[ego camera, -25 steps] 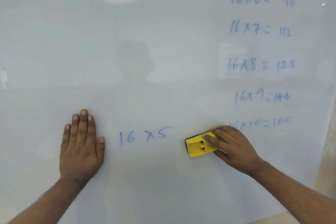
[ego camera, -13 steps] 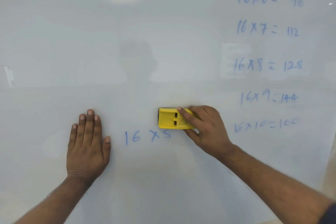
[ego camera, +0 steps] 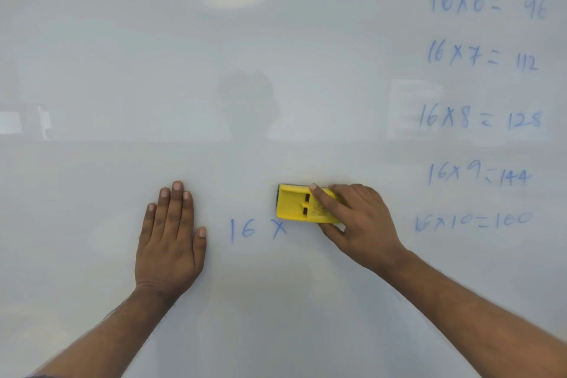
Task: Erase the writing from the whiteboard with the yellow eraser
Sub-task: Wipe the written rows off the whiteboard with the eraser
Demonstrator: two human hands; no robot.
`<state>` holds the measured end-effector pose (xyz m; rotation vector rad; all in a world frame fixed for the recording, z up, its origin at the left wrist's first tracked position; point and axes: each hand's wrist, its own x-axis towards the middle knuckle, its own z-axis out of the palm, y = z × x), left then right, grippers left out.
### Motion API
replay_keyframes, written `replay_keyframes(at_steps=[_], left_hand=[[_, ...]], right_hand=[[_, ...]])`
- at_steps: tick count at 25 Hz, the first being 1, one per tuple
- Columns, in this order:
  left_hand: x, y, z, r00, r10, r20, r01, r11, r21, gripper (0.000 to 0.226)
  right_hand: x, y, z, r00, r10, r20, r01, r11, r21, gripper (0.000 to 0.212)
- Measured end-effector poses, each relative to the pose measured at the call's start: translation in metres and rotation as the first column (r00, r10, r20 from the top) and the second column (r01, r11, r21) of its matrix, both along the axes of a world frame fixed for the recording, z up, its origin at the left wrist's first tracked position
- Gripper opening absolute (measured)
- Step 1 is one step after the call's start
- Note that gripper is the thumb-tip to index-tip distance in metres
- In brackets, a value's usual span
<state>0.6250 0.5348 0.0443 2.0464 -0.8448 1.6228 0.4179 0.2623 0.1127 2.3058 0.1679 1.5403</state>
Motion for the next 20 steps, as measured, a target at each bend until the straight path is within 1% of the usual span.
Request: replay_keyframes(at_steps=[3,6,8,10,11,12,15,16,18,20], left_hand=[[0.001,0.0,0.0,1.0,-0.002,0.003,0.002,1.0,0.001,0.067],[0.0,0.001,0.0,1.0,0.006,0.004,-0.006,1.0,0.001,0.067],[0.0,0.001,0.0,1.0,0.005,0.004,-0.005,1.0,0.006,0.067],[0.001,0.001,0.0,1.0,0.006,0.002,-0.006,1.0,0.014,0.067],[0.0,0.001,-0.001,1.0,0.01,0.002,-0.01,1.0,0.014,0.067],[0.0,0.001,-0.002,1.0,0.013,0.001,-0.013,1.0,0.011,0.067],[-0.001,0.001,-0.002,1.0,0.024,-0.006,-0.024,1.0,0.004,0.066],[-0.001,0.001,-0.001,1.0,0.028,-0.004,-0.028,1.0,0.004,0.066],[-0.002,0.001,-0.001,1.0,0.024,0.006,-0.024,1.0,0.005,0.066],[-0.001,0.002,0.0,1.0,0.022,0.012,-0.022,1.0,0.007,0.066]], right_hand=[[0.013,0.018,-0.004,1.0,0.008,-0.01,-0.008,1.0,-0.005,0.059],[0.01,0.014,-0.026,0.994,0.005,-0.108,-0.018,0.993,-0.121,0.06],[0.002,0.002,-0.035,0.986,-0.03,-0.165,-0.009,0.974,-0.228,0.058],[-0.004,-0.01,-0.032,0.98,-0.057,-0.188,-0.006,0.948,-0.317,0.058],[-0.005,-0.013,-0.026,0.982,-0.057,-0.178,-0.004,0.946,-0.324,0.058],[-0.004,-0.013,-0.018,0.987,-0.048,-0.153,0.002,0.957,-0.291,0.059],[0.007,0.004,0.01,0.999,-0.012,-0.03,0.009,0.996,-0.086,0.061],[0.012,0.014,0.016,1.0,-0.01,-0.012,0.009,0.999,-0.05,0.061],[0.022,0.032,0.016,1.0,-0.001,-0.018,0.0,0.999,-0.041,0.062],[0.029,0.044,0.003,0.998,0.024,-0.056,-0.027,0.998,-0.06,0.062]])
